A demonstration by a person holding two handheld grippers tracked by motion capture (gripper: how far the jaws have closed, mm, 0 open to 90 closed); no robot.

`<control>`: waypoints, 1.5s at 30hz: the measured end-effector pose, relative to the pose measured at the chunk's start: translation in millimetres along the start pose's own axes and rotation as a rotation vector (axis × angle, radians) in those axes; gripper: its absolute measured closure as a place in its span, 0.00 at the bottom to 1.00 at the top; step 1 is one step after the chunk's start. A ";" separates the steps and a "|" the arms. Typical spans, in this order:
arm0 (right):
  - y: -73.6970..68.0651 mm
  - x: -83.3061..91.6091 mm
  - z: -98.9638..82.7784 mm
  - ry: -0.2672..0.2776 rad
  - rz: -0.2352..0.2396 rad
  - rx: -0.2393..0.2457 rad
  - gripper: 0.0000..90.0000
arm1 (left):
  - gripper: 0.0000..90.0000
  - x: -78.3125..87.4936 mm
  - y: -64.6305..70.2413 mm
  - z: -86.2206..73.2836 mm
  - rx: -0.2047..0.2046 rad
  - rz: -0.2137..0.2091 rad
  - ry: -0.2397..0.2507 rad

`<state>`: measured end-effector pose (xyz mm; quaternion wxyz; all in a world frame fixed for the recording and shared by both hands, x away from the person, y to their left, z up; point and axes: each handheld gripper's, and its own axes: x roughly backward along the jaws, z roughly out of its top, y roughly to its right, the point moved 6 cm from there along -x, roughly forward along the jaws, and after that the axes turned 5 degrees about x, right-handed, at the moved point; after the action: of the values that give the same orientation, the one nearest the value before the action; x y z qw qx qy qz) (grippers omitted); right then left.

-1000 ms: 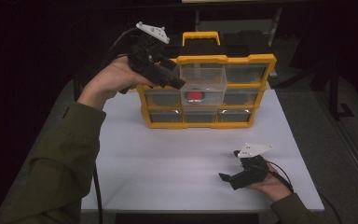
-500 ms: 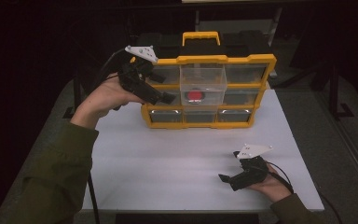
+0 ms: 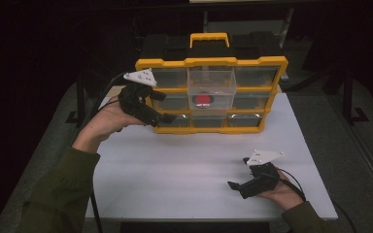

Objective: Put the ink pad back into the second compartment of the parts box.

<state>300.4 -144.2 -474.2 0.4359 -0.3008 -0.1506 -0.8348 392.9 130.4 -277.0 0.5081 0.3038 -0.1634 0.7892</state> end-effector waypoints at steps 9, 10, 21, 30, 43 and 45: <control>-0.1 -0.3 0.0 0.001 -0.001 0.000 0.00 | 0.08 -8.9 5.4 -30.2 0.027 0.010 0.014; 0.0 -0.2 0.0 0.001 -0.003 0.001 0.00 | 0.08 -10.0 5.5 -33.5 0.026 0.016 0.016; -0.1 0.2 0.0 0.004 -0.006 0.000 0.00 | 0.01 -22.6 9.5 -71.6 0.026 0.047 0.033; 0.0 -0.1 -0.1 0.004 -0.007 0.002 0.00 | 0.00 -27.9 9.9 -102.1 0.055 0.043 0.064; -0.2 -0.2 -0.3 0.004 -0.007 0.003 0.00 | 0.00 -37.7 15.6 -146.4 0.082 0.059 0.106; -0.3 -0.2 -0.3 0.003 -0.007 0.002 0.00 | 0.00 -39.3 17.0 -153.2 0.081 0.064 0.105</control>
<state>300.1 -144.1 -474.6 0.4334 -0.2983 -0.1519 -0.8367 341.3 182.2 -418.2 0.4777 0.2770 -0.1139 0.8259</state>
